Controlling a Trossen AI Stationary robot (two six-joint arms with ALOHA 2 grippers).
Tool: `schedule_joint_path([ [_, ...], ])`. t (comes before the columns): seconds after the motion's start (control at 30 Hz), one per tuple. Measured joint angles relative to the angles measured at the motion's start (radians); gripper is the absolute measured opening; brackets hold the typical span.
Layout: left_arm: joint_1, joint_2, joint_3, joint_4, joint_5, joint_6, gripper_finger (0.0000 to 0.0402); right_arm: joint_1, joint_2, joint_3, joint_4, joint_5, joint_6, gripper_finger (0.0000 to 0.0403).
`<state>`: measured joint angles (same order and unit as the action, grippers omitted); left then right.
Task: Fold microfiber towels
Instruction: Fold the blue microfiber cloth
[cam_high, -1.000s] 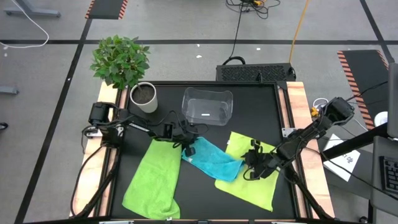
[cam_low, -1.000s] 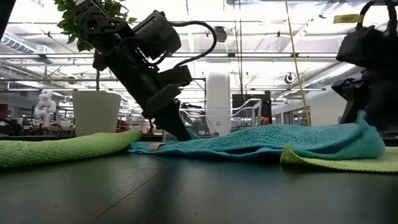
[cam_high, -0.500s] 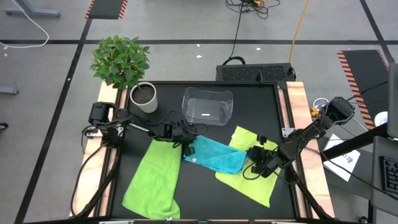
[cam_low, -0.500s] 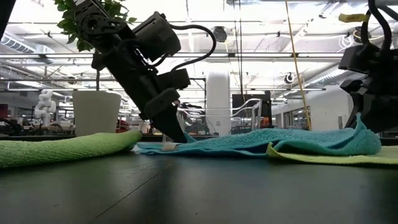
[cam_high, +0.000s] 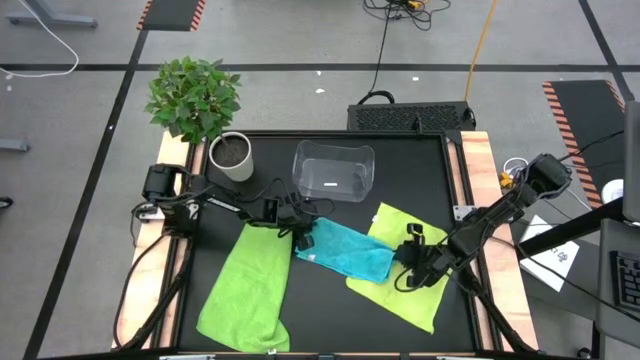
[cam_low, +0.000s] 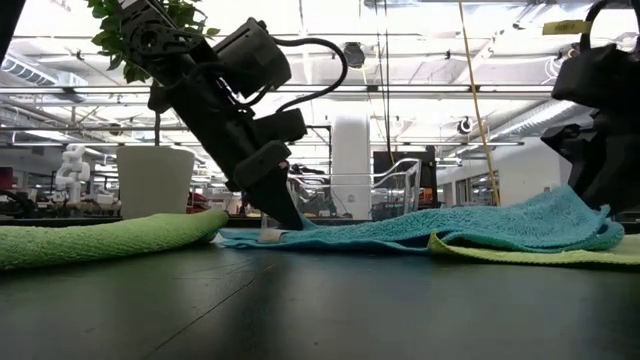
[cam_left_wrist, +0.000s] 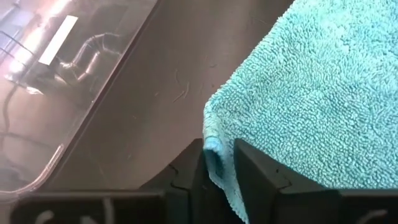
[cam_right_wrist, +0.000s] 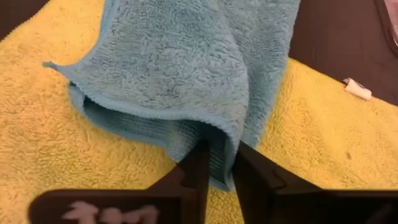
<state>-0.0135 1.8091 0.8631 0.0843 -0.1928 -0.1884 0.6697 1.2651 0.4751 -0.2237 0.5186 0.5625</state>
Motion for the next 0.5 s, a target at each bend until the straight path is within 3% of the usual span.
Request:
schedule_joint_path([
  [0.3,0.000,-0.034,0.000,-0.019,-0.010,0.011,0.0179,0.000,-0.016,0.000,0.002,-0.021,0.012,0.0145],
  [0.5,0.000,-0.089,0.000,-0.042,-0.019,0.019,0.0206,0.007,-0.022,0.000,-0.001,-0.070,0.044,0.0170],
])
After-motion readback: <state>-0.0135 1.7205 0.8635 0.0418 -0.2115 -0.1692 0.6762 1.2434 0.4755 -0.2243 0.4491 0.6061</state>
